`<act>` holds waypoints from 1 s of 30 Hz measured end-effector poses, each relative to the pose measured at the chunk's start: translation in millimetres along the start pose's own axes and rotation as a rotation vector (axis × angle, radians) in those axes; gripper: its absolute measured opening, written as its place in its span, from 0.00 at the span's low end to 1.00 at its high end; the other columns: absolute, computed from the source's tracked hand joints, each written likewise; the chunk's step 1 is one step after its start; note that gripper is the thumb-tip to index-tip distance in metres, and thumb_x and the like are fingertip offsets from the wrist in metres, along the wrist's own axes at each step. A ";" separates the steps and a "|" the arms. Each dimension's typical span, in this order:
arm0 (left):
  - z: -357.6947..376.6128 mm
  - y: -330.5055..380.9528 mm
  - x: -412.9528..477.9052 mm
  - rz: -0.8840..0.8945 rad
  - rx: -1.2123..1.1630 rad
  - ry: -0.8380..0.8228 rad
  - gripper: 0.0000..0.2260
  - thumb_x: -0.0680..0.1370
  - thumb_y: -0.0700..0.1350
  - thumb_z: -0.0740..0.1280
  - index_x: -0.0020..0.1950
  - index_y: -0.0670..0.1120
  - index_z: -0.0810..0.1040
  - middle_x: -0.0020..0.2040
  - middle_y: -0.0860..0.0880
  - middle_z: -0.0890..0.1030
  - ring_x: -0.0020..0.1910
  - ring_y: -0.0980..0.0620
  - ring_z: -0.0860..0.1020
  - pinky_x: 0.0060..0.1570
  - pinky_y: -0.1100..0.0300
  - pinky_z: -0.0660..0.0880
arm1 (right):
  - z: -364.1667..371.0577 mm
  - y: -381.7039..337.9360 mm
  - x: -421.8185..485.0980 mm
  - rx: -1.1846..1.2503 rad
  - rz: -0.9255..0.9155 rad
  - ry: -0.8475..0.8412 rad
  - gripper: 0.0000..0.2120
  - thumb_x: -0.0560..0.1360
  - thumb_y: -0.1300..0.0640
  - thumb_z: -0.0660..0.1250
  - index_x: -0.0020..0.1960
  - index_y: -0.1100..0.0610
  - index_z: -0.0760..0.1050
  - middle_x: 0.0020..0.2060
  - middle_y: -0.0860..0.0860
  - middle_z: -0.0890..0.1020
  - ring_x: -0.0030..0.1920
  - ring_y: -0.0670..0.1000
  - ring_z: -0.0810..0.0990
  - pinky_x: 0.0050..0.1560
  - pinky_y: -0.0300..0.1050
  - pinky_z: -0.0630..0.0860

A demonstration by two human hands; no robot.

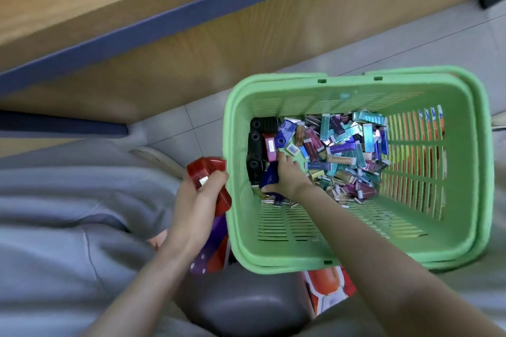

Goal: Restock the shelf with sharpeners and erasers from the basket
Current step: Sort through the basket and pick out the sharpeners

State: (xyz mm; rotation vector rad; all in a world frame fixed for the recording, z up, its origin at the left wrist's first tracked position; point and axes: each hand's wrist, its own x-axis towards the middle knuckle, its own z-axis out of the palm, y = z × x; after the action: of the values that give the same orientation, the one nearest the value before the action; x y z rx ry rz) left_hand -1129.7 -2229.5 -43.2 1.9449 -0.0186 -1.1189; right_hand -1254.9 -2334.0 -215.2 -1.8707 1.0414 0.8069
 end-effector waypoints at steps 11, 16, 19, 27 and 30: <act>-4.2 1.2 4.7 -0.026 -0.014 -0.089 0.07 0.73 0.48 0.68 0.36 0.48 0.78 0.33 0.48 0.78 0.34 0.53 0.76 0.40 0.58 0.71 | -22.8 1.4 -23.6 0.423 -0.029 0.144 0.23 0.74 0.55 0.70 0.62 0.61 0.64 0.53 0.57 0.77 0.52 0.55 0.76 0.52 0.44 0.73; 1.1 8.3 5.8 0.054 0.013 -0.073 0.09 0.68 0.52 0.66 0.41 0.47 0.77 0.35 0.48 0.77 0.35 0.54 0.75 0.39 0.61 0.71 | -46.0 -35.1 -16.7 0.497 -0.187 0.289 0.27 0.79 0.54 0.63 0.73 0.60 0.58 0.68 0.60 0.66 0.65 0.57 0.69 0.65 0.48 0.65; 1.8 11.3 4.2 0.117 0.017 -0.016 0.14 0.67 0.53 0.65 0.46 0.45 0.78 0.37 0.50 0.77 0.35 0.56 0.75 0.40 0.62 0.71 | -51.2 -44.0 -11.3 0.392 -0.207 0.218 0.30 0.80 0.55 0.61 0.76 0.58 0.52 0.73 0.58 0.58 0.68 0.56 0.68 0.66 0.44 0.57; 19.4 14.0 -7.9 0.300 0.059 -0.050 0.06 0.76 0.41 0.67 0.51 0.49 0.74 0.38 0.56 0.77 0.34 0.65 0.76 0.33 0.70 0.72 | -68.7 -42.7 -128.2 1.016 -0.319 0.082 0.16 0.79 0.51 0.57 0.65 0.55 0.67 0.54 0.53 0.78 0.46 0.47 0.80 0.48 0.45 0.79; 34.9 8.5 -9.7 0.303 0.137 -0.059 0.08 0.77 0.38 0.66 0.54 0.48 0.72 0.41 0.57 0.77 0.36 0.68 0.76 0.40 0.67 0.73 | -64.3 -43.8 -155.3 1.056 -0.430 0.086 0.18 0.76 0.54 0.61 0.65 0.48 0.66 0.58 0.53 0.76 0.46 0.50 0.81 0.48 0.45 0.80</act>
State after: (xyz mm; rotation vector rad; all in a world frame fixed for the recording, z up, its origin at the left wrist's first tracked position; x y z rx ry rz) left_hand -1157.0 -2254.3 -38.3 1.9483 -0.4187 -0.9919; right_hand -1277.5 -2322.4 -43.4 -1.1210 0.8118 -0.1115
